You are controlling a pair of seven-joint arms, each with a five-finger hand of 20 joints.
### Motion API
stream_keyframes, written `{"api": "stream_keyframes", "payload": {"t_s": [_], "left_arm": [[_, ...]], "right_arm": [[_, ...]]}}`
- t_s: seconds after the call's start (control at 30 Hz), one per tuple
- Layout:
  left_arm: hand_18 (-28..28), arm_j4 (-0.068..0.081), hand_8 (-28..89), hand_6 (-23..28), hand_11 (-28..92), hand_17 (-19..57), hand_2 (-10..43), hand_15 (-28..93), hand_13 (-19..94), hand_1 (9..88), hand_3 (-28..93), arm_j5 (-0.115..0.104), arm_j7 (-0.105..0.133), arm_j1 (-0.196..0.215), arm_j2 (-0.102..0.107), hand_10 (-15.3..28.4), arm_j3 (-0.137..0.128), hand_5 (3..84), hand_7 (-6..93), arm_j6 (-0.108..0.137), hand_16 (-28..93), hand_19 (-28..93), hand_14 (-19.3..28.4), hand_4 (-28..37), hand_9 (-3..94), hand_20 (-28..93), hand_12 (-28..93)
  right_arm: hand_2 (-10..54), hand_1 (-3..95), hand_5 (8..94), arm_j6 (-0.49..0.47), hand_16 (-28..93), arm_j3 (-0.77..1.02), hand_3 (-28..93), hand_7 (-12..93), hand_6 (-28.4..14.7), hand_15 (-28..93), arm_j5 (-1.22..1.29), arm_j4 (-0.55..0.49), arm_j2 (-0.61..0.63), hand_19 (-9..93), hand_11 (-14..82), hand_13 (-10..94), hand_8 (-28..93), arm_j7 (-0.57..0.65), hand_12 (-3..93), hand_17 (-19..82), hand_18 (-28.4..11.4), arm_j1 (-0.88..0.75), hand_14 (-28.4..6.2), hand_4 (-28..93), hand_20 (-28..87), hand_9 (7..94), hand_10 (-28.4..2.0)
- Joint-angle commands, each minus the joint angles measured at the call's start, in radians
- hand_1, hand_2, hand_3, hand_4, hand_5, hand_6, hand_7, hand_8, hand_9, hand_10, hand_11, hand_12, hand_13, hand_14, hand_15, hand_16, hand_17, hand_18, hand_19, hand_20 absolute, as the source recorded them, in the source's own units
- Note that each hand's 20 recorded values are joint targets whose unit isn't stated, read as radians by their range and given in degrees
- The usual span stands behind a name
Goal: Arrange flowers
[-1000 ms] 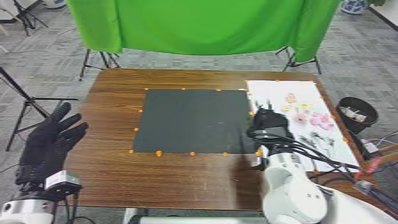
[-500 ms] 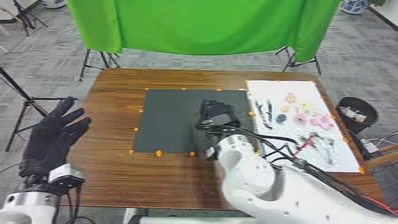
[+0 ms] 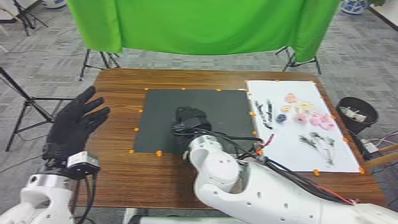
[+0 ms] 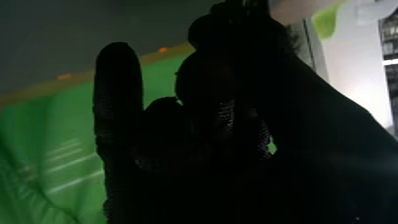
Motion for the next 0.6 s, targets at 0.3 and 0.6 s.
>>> {"api": "stream_keyframes", "payload": {"t_s": [0.3,0.6], "left_arm": [[19.2,-0.008,-8,8.3,26,-9.6,7.3,50,16,31.3,62,0.010,0.004,-0.047,-0.002,16.7,0.020,34.7,9.2,-0.004,-11,40,20.5,-18.9,27.9,10,9],[20.1,-0.017,-8,8.3,26,-9.9,7.7,50,17,31.8,62,-0.005,0.034,-0.062,0.028,16.9,0.029,34.7,9.7,0.020,-10,41,21.2,-18.6,28.7,10,9]], "right_arm": [[-8.3,50.2,78.4,-0.065,24,-0.001,79,36,-2.7,84,0.076,0.090,-0.098,79,54.3,79,26,0.052,37.5,35,-18.8,0.021,-8.3,-15,15,79.6,-12.7],[-9.3,49.9,78.8,-0.050,23,0.014,77,36,-1.6,84,0.115,0.095,-0.136,77,54.6,79,22,0.027,36.4,33,-19.3,0.025,-8.1,-14,16,79.9,-12.4]]}}
